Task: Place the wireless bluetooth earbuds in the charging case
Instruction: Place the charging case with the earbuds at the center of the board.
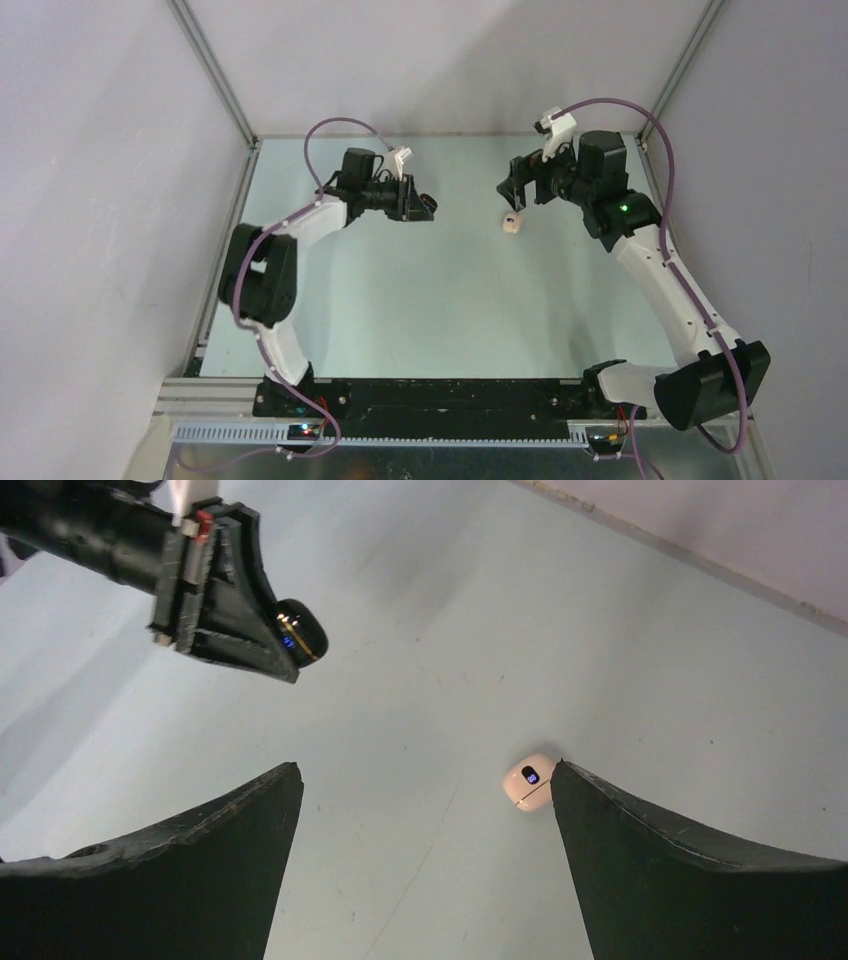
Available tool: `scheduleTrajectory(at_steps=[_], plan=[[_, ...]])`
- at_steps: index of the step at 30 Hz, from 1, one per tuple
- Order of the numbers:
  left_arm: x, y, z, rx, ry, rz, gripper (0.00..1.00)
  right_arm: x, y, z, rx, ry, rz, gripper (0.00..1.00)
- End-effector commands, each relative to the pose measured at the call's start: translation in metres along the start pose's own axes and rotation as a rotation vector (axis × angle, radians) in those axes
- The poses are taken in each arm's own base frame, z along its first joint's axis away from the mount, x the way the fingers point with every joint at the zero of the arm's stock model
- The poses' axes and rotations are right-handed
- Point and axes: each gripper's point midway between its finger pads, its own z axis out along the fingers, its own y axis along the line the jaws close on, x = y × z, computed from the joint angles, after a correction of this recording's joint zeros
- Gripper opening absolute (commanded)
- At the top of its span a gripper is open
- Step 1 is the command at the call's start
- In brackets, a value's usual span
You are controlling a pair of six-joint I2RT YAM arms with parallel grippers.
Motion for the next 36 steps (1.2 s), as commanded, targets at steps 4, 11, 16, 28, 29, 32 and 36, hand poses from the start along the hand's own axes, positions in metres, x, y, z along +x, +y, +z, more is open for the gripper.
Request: scheduleTrajectory(at_steps=[4, 11, 16, 28, 29, 32, 36], plan=[[-0.006, 0.071, 0.025, -0.100, -0.007, -0.320, 0.00, -0.005, -0.009, 0.012, 0.003, -0.031, 0.019, 0.99], [0.018, 0.098, 0.045, -0.119, 0.050, -0.449, 0.00, 0.002, -0.006, 0.020, -0.006, -0.008, 0.003, 0.99], [0.031, 0.110, 0.047, -0.164, 0.064, -0.521, 0.11, -0.001, 0.000, 0.019, -0.010, -0.015, -0.016, 0.99], [0.049, 0.120, 0.050, -0.213, 0.100, -0.606, 0.62, -0.011, 0.003, 0.007, -0.002, -0.044, -0.031, 0.99], [0.048, 0.119, 0.050, -0.213, 0.098, -0.603, 0.73, -0.011, 0.004, 0.007, -0.002, -0.046, -0.033, 0.99], [0.051, 0.118, 0.048, -0.218, 0.103, -0.604, 0.97, -0.013, 0.004, 0.005, 0.001, -0.054, -0.039, 0.99], [0.055, 0.112, 0.037, -0.247, 0.132, -0.577, 0.99, -0.019, -0.001, 0.001, 0.028, -0.080, -0.056, 0.99]])
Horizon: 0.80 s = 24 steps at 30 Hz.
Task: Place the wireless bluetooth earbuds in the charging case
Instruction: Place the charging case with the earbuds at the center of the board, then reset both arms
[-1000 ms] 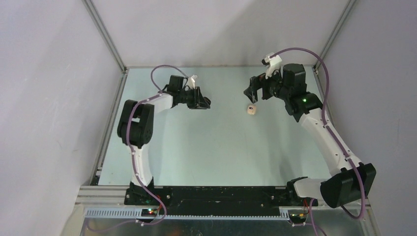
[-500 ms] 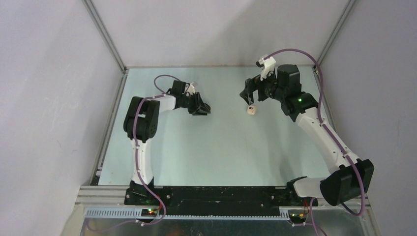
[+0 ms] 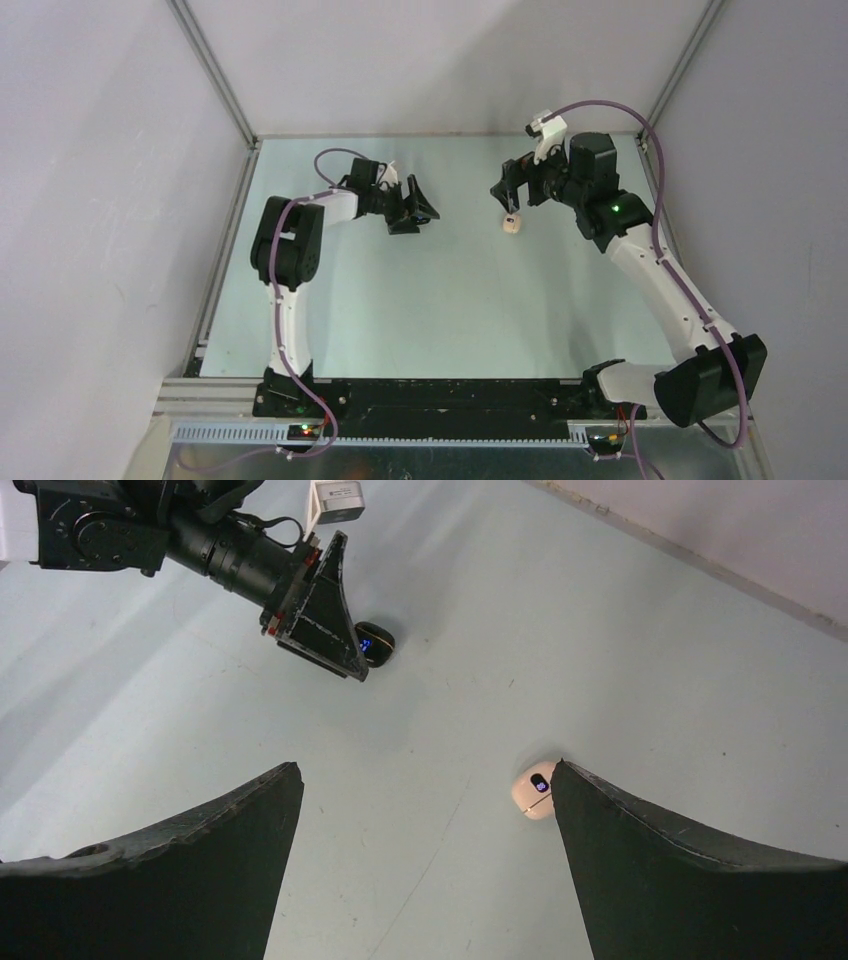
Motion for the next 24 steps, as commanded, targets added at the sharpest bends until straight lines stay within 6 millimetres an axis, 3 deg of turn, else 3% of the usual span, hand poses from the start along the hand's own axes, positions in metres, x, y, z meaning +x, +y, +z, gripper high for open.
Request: scheduleTrajectory(at_steps=[1, 4, 8, 11, 12, 13, 14, 15, 16, 17, 18, 19, 20, 21, 22, 23, 24], plan=[[0.014, 0.025, -0.012, -0.144, 0.014, 0.039, 0.99, -0.025, -0.010, -0.013, 0.053, -0.090, -0.051, 0.99], [0.009, 0.004, -0.038, -0.157, 0.002, 0.142, 1.00, -0.035, -0.020, -0.026, 0.063, -0.130, -0.033, 0.99], [0.005, -0.033, -0.087, -0.170, 0.016, 0.408, 1.00, -0.044, -0.053, -0.061, 0.170, -0.177, 0.002, 0.99], [0.004, -0.070, -0.140, -0.173, -0.060, 0.569, 0.99, -0.040, -0.063, -0.093, 0.287, -0.157, -0.041, 0.99], [0.000, -0.072, -0.156, -0.185, -0.094, 0.615, 0.99, -0.038, -0.071, -0.103, 0.355, -0.147, -0.046, 0.99], [0.002, -0.090, -0.181, -0.190, -0.159, 0.671, 0.99, -0.036, -0.070, -0.116, 0.391, -0.151, -0.044, 0.99], [0.002, -0.087, -0.197, -0.208, -0.192, 0.699, 0.99, -0.033, -0.077, -0.126, 0.453, -0.151, -0.031, 0.99], [0.004, -0.109, -0.225, -0.216, -0.279, 0.766, 0.99, -0.032, -0.074, -0.139, 0.478, -0.175, -0.031, 0.99], [0.005, -0.104, -0.242, -0.246, -0.325, 0.772, 0.99, -0.038, -0.069, -0.156, 0.503, -0.228, -0.038, 0.99], [0.004, -0.120, -0.275, -0.288, -0.444, 0.819, 0.99, -0.026, -0.067, -0.156, 0.504, -0.223, -0.033, 0.99], [0.009, -0.114, -0.283, -0.316, -0.478, 0.806, 0.99, -0.035, -0.057, -0.172, 0.497, -0.295, -0.043, 0.99], [0.011, -0.128, -0.312, -0.355, -0.599, 0.853, 0.99, -0.027, -0.053, -0.171, 0.486, -0.294, -0.035, 0.99], [0.017, -0.114, -0.316, -0.404, -0.625, 0.839, 0.99, -0.028, -0.046, -0.176, 0.472, -0.315, -0.019, 0.99], [0.023, -0.130, -0.341, -0.428, -0.741, 0.895, 0.99, -0.027, -0.042, -0.176, 0.460, -0.318, -0.010, 0.99], [0.024, -0.116, -0.346, -0.481, -0.784, 0.891, 0.99, -0.026, -0.033, -0.178, 0.429, -0.333, -0.003, 0.99], [0.037, -0.128, -0.364, -0.497, -0.866, 0.936, 0.99, -0.027, -0.025, -0.178, 0.392, -0.341, -0.014, 0.99], [0.042, -0.116, -0.365, -0.540, -0.886, 0.959, 0.99, -0.027, -0.019, -0.182, 0.375, -0.357, -0.026, 0.99]])
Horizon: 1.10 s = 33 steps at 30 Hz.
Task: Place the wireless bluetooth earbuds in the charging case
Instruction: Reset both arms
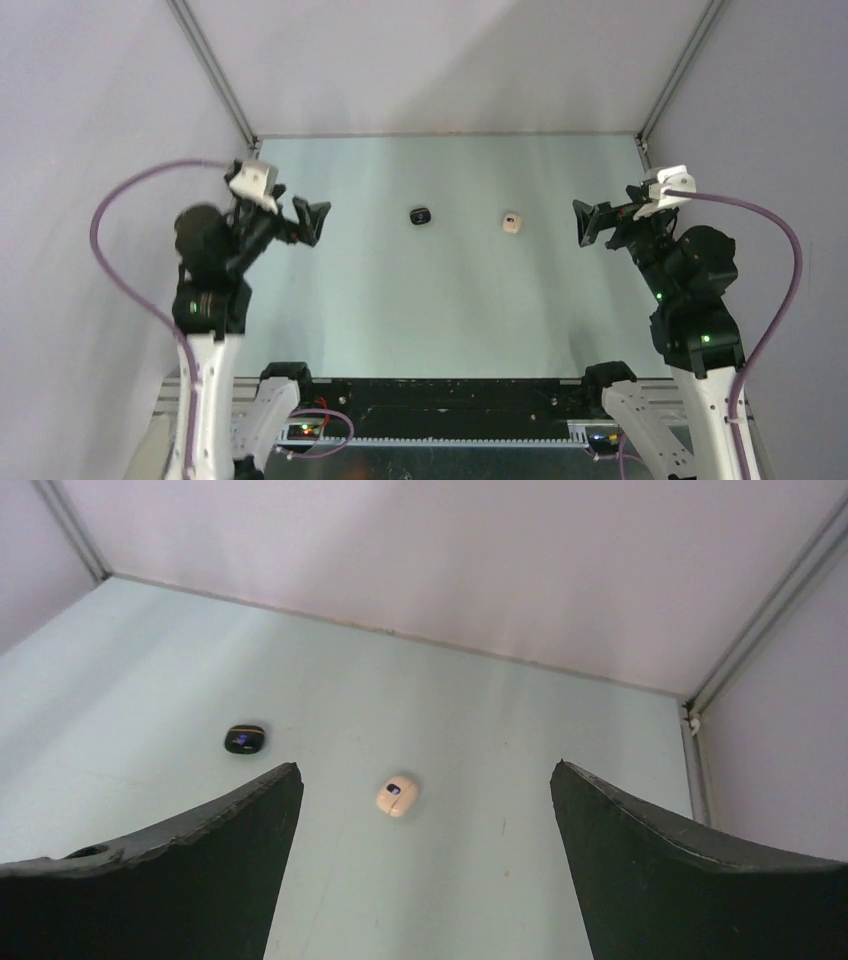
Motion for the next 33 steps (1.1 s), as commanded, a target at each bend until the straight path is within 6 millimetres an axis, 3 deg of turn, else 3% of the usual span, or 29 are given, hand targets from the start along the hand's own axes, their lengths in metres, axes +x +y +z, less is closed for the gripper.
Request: scheduleTrajectory(at_steps=[1, 4, 6, 7, 8, 9, 10, 13, 19, 26, 33], plan=[[0.021, 0.022, -0.038, -0.201, -0.087, 0.150, 0.99, -0.003, 0.019, -0.010, -0.082, -0.040, 0.018, 0.99], [0.031, 0.031, -0.063, -0.307, -0.065, 0.195, 0.99, -0.005, 0.029, -0.029, -0.133, -0.063, 0.008, 0.99], [0.037, 0.031, -0.073, -0.341, -0.084, 0.195, 0.99, 0.005, 0.034, -0.034, -0.160, -0.062, -0.018, 1.00], [0.050, 0.030, -0.072, -0.334, -0.074, 0.193, 0.99, 0.005, 0.034, -0.037, -0.163, -0.082, -0.037, 0.99], [0.050, 0.021, -0.076, -0.306, -0.102, 0.213, 0.99, 0.023, 0.035, -0.032, -0.165, -0.056, -0.042, 0.99], [0.061, 0.018, -0.074, -0.281, -0.082, 0.230, 0.99, 0.022, 0.033, -0.030, -0.153, -0.082, -0.064, 0.99], [0.067, 0.010, -0.072, -0.235, -0.076, 0.235, 0.99, 0.038, 0.032, -0.023, -0.147, -0.057, -0.067, 0.99], [0.084, 0.004, -0.063, -0.172, -0.054, 0.237, 0.99, 0.047, 0.025, -0.012, -0.106, -0.063, -0.060, 0.99], [0.083, 0.008, -0.062, -0.194, -0.074, 0.235, 0.99, 0.038, 0.018, -0.016, -0.066, -0.102, -0.035, 0.99], [0.081, 0.016, -0.062, -0.243, -0.083, 0.205, 0.99, 0.021, -0.023, -0.022, 0.173, -0.149, 0.021, 0.99], [0.040, 0.045, -0.091, -0.489, -0.203, 0.096, 1.00, 0.002, -0.039, -0.040, 0.264, -0.175, 0.051, 0.99]])
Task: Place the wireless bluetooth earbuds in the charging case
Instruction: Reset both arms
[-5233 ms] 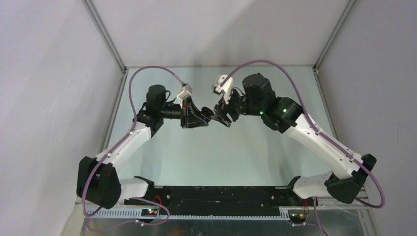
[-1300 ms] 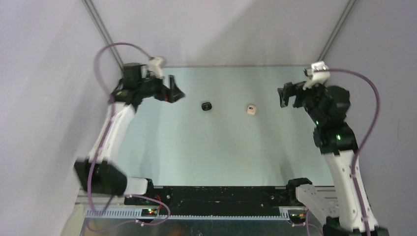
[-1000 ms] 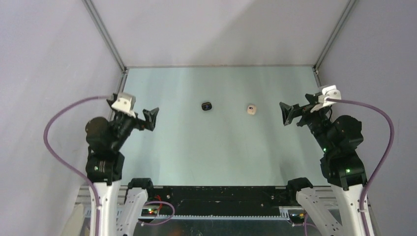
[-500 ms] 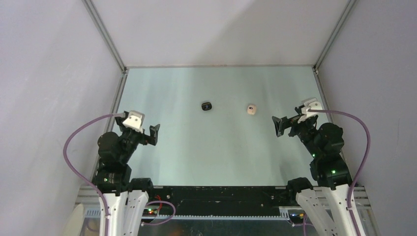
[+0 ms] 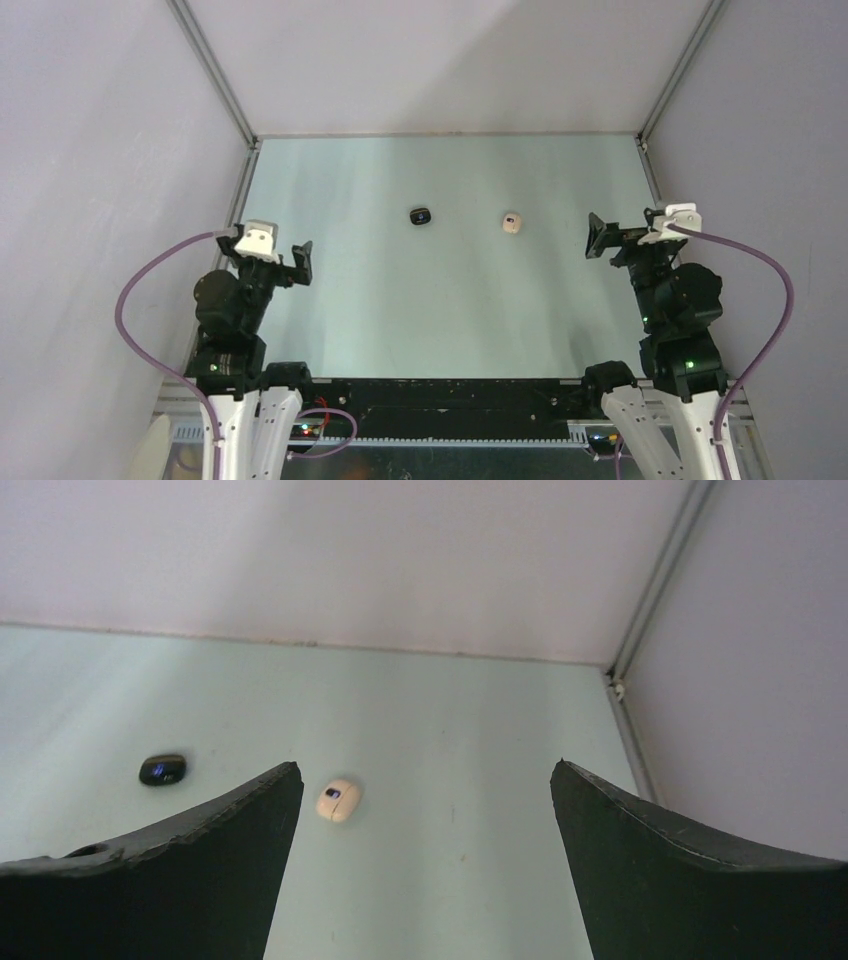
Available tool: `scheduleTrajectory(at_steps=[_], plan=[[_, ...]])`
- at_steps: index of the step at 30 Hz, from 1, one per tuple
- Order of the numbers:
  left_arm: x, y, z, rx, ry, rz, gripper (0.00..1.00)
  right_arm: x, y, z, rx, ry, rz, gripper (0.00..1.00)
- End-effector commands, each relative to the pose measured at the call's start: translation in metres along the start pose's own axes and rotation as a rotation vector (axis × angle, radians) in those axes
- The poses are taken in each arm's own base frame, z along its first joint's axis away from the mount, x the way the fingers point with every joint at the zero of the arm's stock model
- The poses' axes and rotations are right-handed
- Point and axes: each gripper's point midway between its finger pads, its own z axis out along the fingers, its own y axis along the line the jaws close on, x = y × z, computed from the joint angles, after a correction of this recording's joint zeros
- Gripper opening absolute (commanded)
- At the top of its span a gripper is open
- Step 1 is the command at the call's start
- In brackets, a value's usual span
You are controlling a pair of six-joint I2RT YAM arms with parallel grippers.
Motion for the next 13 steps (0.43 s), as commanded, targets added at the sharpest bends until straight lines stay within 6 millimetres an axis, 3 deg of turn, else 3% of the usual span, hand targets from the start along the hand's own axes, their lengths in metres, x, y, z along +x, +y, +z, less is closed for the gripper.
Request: scheduleTrajectory(at_steps=[1, 6, 13], plan=[[-0.046, 0.045, -0.019, -0.263, -0.130, -0.091, 0.99, -0.038, -0.019, -0.012, 0.098, -0.093, 0.040, 0.99], [-0.053, 0.066, -0.029, -0.395, -0.158, -0.132, 1.00, -0.034, -0.021, -0.012, 0.101, -0.072, 0.000, 0.99], [-0.054, 0.068, -0.030, -0.408, -0.165, -0.136, 0.99, -0.032, -0.029, -0.012, 0.145, -0.076, -0.017, 0.99]])
